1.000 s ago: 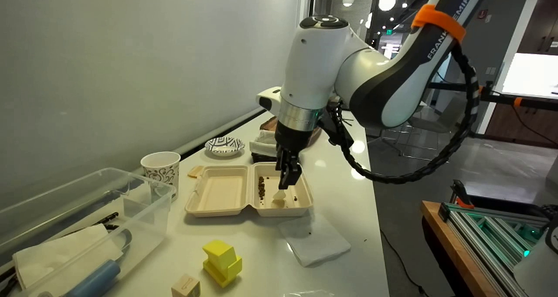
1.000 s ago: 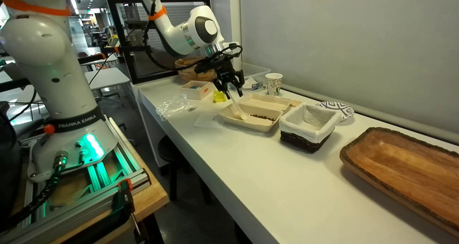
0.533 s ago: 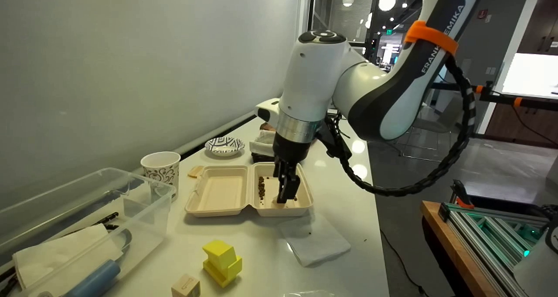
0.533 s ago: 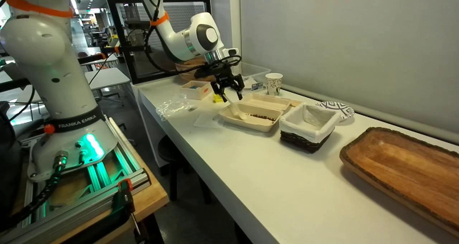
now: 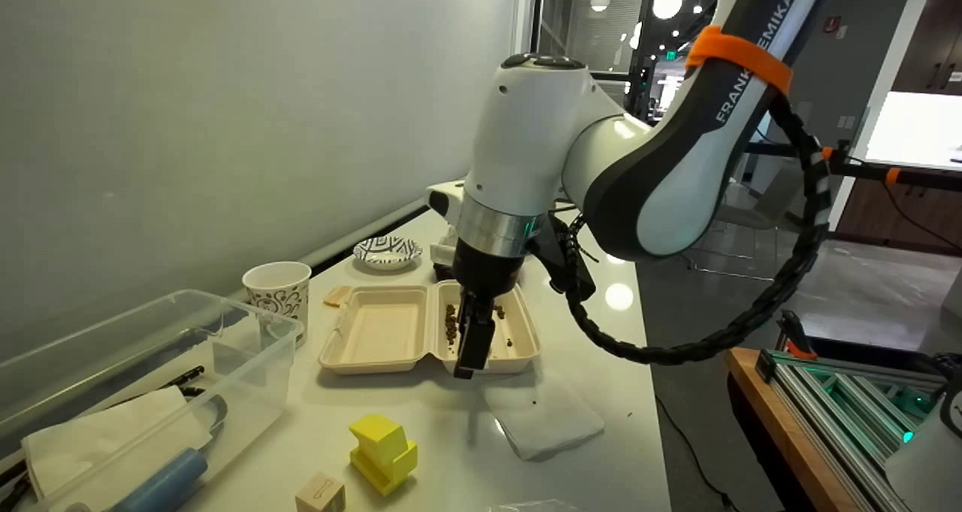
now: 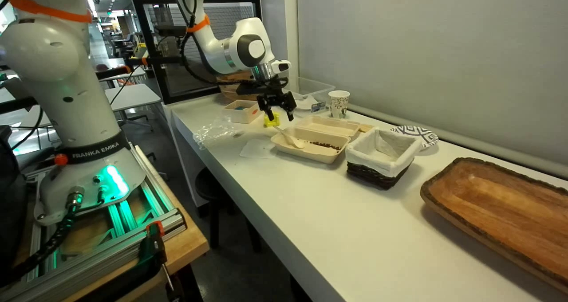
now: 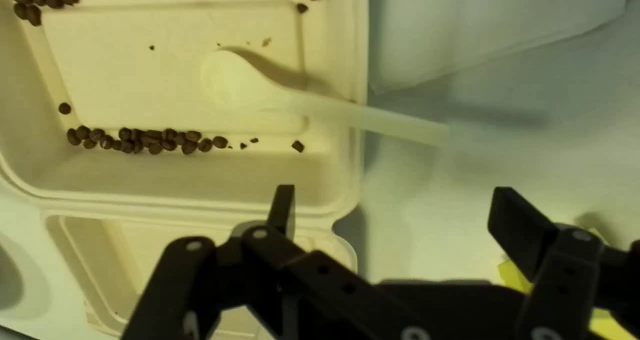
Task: Remove the plastic spoon from the paper cup and put it in the takeaway pack
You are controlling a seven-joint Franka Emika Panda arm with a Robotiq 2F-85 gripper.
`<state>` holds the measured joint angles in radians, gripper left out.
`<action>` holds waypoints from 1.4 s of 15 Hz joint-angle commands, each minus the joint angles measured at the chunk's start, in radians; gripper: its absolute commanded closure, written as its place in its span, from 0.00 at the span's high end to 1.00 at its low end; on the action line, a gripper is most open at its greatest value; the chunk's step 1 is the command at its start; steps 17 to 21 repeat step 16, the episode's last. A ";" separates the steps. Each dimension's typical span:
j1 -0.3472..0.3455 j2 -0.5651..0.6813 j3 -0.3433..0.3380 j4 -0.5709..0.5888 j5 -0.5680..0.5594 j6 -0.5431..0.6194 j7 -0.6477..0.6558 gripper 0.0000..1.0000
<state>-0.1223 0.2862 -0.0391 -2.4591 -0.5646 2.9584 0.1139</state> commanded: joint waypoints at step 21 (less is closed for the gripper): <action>-0.055 -0.510 0.079 0.163 0.546 -0.809 -0.221 1.00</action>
